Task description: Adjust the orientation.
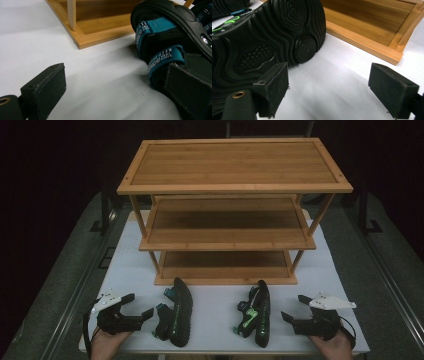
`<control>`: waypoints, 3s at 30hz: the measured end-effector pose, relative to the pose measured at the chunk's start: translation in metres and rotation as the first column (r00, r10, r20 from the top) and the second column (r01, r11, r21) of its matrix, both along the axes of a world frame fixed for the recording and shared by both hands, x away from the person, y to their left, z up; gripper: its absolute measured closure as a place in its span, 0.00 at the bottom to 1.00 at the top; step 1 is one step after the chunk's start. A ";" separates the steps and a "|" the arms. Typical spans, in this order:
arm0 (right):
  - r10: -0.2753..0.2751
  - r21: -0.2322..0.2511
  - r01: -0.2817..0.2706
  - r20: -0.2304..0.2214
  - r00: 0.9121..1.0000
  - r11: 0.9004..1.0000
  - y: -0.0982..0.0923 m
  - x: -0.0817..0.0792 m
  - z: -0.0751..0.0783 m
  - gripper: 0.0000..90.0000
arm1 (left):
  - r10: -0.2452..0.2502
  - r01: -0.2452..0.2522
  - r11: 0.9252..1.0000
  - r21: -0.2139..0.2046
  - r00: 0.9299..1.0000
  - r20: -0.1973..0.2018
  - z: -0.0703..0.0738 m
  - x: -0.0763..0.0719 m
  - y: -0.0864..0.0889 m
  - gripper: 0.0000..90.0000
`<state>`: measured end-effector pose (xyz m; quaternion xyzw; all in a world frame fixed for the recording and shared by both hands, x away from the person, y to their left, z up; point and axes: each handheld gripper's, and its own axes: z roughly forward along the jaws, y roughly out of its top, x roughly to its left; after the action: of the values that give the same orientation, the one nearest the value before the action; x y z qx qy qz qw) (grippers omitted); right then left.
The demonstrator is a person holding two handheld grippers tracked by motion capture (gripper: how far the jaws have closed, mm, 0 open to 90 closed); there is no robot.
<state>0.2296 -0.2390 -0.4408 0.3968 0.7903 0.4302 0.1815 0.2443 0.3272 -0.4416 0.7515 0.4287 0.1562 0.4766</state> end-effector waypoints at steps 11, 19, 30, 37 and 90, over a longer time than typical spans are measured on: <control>-0.004 -0.008 0.004 0.021 1.000 1.000 -0.001 -0.003 0.004 0.18 | -0.003 0.003 1.000 -0.027 1.000 0.009 0.002 0.000 0.002 0.03; -0.002 -0.017 0.003 0.023 1.000 1.000 0.002 -0.005 0.005 0.18 | -0.021 0.023 0.998 -0.064 0.999 0.034 0.006 -0.003 -0.004 0.03; -0.001 -0.011 0.002 0.022 1.000 1.000 0.000 -0.005 0.006 0.18 | -0.051 0.052 0.997 -0.062 0.999 0.018 0.004 -0.001 -0.011 0.04; 0.008 -0.017 -0.008 0.024 1.000 1.000 0.002 -0.005 0.006 0.18 | -0.060 0.062 0.996 -0.064 0.998 0.024 0.005 -0.001 -0.015 0.04; 0.013 -0.014 -0.012 0.031 0.999 1.000 0.003 -0.007 0.007 0.18 | -0.169 0.170 0.985 0.011 0.985 -0.044 0.006 0.009 -0.047 0.06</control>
<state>0.2223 -0.2362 -0.4342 0.3838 0.7928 0.4320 0.1939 0.2536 0.2803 -0.4352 0.7919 0.3721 0.1022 0.4733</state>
